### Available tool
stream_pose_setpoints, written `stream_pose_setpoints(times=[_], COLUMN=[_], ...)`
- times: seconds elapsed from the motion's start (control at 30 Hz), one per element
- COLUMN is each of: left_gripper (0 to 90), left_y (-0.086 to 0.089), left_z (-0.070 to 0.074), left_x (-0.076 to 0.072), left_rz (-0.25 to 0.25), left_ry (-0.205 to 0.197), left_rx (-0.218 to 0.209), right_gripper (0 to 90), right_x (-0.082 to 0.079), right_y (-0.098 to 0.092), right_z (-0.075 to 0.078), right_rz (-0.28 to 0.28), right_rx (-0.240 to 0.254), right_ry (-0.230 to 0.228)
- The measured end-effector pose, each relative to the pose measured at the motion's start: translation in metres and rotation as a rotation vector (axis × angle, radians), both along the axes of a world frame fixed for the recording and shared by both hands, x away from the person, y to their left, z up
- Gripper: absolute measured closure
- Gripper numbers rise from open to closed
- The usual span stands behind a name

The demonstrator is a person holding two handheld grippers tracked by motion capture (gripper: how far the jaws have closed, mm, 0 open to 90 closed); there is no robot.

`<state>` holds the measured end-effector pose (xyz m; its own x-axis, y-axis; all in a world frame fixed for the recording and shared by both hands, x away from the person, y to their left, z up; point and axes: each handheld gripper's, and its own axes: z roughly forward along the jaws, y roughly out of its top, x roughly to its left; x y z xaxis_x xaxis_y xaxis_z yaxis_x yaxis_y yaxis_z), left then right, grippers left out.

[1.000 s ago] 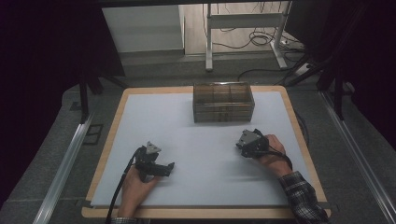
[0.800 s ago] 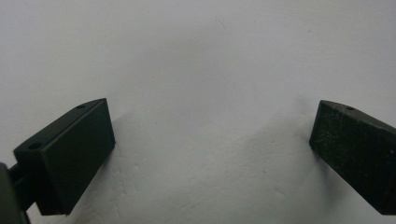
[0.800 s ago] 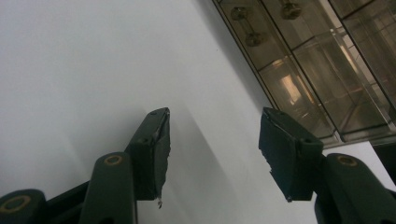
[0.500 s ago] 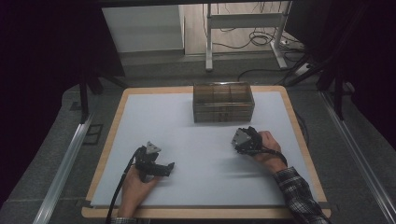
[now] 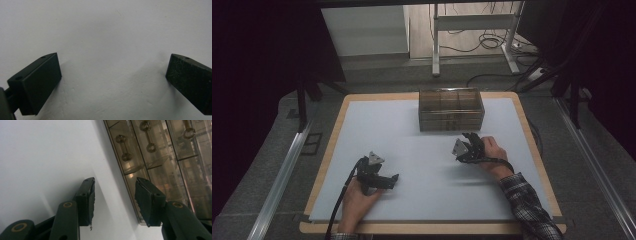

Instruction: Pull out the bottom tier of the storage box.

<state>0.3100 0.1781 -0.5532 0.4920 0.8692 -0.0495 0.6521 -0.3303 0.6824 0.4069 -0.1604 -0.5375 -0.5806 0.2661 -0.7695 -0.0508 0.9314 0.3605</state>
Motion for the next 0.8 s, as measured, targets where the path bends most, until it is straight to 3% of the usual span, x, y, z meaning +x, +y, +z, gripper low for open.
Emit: stream_pose_setpoints(times=[0.33, 0.37, 0.6, 0.8], left_gripper=[0.0, 0.0, 0.0, 0.0], left_y=[0.000, 0.000, 0.000, 0.000], left_z=[0.000, 0.000, 0.000, 0.000], left_x=[0.000, 0.000, 0.000, 0.000], left_rz=[0.000, 0.000, 0.000, 0.000], left_ry=[0.001, -0.001, -0.001, -0.001], left_rx=[0.000, -0.001, -0.001, -0.001], right_gripper=[56.4, 56.5, 61.6, 68.2], right_x=[0.007, 0.009, 0.014, 0.021], right_y=[0.010, 0.013, 0.019, 0.028], right_z=[-0.007, -0.008, -0.014, -0.021], right_rz=[0.006, 0.001, -0.011, 0.000], right_rx=[-0.093, -0.126, -0.164, -0.259], right_ry=[-0.082, -0.101, -0.145, -0.201])
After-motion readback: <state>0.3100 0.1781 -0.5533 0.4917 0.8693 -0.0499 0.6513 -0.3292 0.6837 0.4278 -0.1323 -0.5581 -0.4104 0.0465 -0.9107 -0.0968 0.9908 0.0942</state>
